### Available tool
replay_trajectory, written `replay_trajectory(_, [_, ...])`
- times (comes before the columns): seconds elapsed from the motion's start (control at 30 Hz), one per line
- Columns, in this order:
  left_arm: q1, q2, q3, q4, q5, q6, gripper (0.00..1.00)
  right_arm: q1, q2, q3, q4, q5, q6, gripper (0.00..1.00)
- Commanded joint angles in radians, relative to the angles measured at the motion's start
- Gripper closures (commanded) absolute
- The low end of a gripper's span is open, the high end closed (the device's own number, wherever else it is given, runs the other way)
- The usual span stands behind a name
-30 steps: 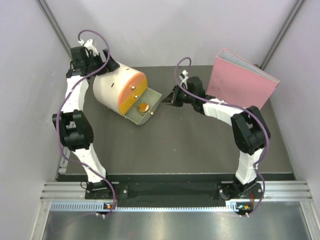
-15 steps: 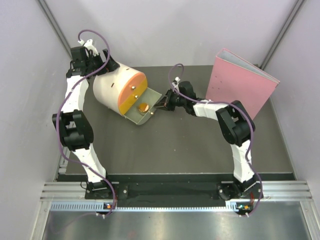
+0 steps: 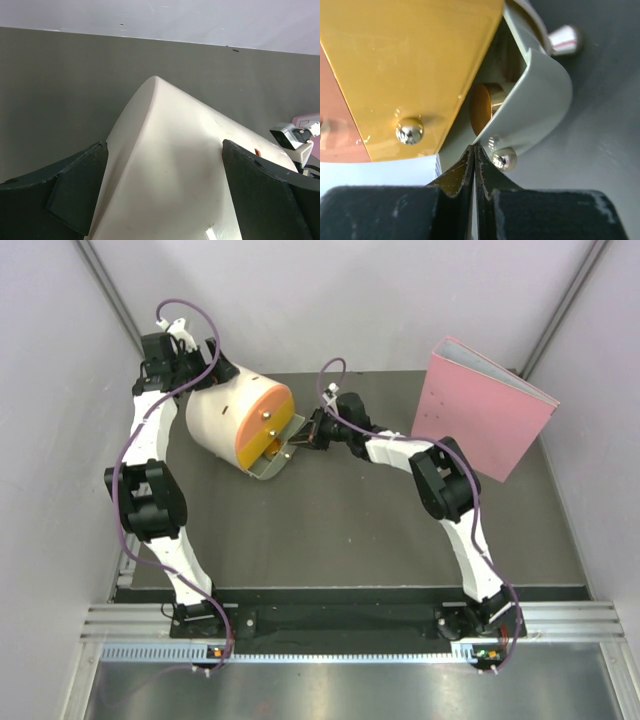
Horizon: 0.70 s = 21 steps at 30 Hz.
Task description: Organize the makeup
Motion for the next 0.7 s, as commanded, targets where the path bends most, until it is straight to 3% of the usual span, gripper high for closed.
replay_trajectory(0.0, [-0.013,0.036,-0.022,-0.200,-0.034,0.068,0.01,0.041,0.070,0.135,0.011,-0.008,0.005,1.00])
replay_trajectory(0.27, [-0.013,0.036,-0.019,-0.203,-0.032,0.068,0.01,0.069,0.167,0.281,-0.017,-0.011,0.026,1.00])
replay_trajectory(0.67, [-0.013,0.031,-0.022,-0.206,-0.031,0.071,0.01,0.075,0.204,0.309,0.056,-0.024,0.070,1.00])
